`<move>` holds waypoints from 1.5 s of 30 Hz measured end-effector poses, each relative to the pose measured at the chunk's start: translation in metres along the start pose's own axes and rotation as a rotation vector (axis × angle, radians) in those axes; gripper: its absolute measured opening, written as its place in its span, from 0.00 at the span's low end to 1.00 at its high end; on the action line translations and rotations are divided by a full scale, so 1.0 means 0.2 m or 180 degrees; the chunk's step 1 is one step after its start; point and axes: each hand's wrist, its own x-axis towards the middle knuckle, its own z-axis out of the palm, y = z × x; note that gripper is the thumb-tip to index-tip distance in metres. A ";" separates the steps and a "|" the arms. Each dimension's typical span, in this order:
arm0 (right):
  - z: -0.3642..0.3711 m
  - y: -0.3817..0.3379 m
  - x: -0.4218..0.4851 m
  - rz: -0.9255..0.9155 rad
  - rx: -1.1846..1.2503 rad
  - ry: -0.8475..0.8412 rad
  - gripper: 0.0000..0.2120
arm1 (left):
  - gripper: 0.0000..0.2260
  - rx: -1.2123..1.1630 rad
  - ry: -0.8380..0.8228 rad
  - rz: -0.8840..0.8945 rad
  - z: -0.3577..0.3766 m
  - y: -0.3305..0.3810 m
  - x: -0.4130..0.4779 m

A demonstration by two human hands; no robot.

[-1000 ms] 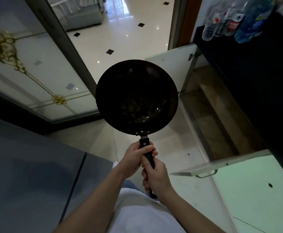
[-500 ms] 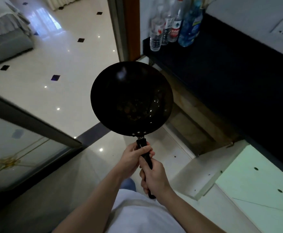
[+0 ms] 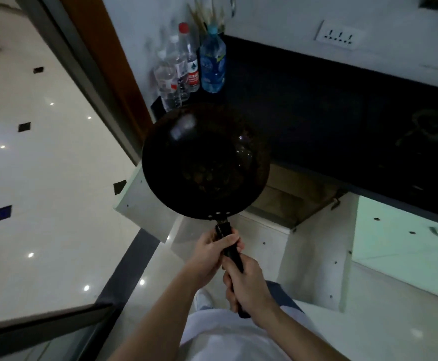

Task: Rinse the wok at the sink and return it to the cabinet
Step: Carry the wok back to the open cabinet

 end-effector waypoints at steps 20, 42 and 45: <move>-0.60 -0.45 0.79 -0.0016 0.0564 0.1078 0.15 | 0.02 0.0368 -0.0472 -0.0636 0.58 0.40 1.12; -0.81 -0.66 1.10 0.0105 0.0724 0.1866 0.11 | 0.04 0.0816 -0.0878 -0.1229 0.82 0.55 1.58; -0.80 -0.68 1.12 0.0127 0.0880 0.1909 0.12 | 0.04 0.0861 -0.0876 -0.1309 0.81 0.57 1.61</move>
